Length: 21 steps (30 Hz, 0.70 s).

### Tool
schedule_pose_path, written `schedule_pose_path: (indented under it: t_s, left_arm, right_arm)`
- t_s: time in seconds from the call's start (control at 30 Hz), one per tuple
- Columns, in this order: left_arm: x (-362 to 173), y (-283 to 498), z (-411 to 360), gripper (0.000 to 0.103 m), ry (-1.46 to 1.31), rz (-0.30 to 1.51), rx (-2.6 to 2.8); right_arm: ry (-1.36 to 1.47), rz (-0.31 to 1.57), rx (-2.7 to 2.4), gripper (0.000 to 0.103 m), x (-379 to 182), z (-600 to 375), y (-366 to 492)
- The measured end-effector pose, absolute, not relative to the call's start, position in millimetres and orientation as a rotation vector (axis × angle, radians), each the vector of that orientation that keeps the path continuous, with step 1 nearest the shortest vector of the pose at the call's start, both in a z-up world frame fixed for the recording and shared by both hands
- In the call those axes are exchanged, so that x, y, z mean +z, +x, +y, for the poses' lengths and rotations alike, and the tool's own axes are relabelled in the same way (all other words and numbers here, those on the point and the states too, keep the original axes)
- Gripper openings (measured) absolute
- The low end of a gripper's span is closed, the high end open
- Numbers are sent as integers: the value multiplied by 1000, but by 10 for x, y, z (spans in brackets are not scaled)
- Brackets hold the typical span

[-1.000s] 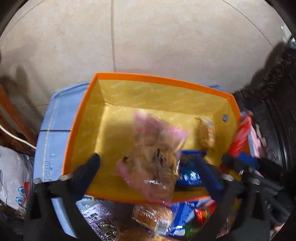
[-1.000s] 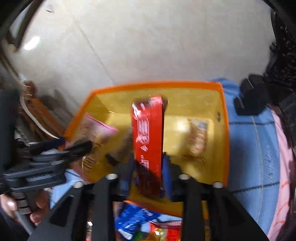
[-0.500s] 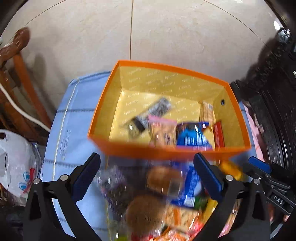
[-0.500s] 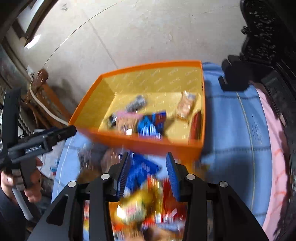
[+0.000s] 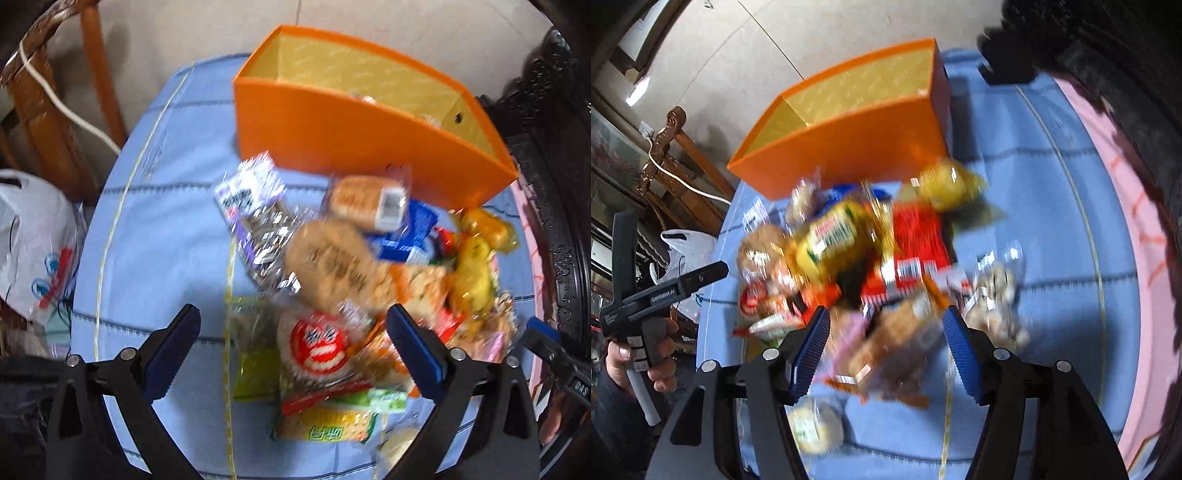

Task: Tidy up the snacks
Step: 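Grasp the round bread bun with left tool while right tool grasps breadstick pack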

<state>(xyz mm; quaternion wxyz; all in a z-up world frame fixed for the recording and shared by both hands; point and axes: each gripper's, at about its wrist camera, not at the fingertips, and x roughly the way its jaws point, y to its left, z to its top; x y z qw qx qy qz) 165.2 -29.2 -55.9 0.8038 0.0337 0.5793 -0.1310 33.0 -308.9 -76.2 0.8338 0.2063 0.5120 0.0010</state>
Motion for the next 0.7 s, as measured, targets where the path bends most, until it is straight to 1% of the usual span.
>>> schedule_pose_path:
  t_s: [0.27, 0.47, 0.63, 0.7]
  left_arm:
    - [-676, 1672, -272, 99, 54, 1271, -271]
    - [-682, 1653, -339, 99, 71, 1275, -289]
    - [-696, 1653, -353, 99, 72, 1283, -289]
    - [-689, 1658, -344, 99, 67, 1284, -290]
  right_arm:
    - [468, 1107, 0, 64, -882, -3074, 104]
    - [495, 1140, 0, 64, -1010, -3041, 111]
    - [550, 1158, 1, 70, -1094, -2982, 249]
    - [555, 1174, 21, 74, -1124, -2933, 317]
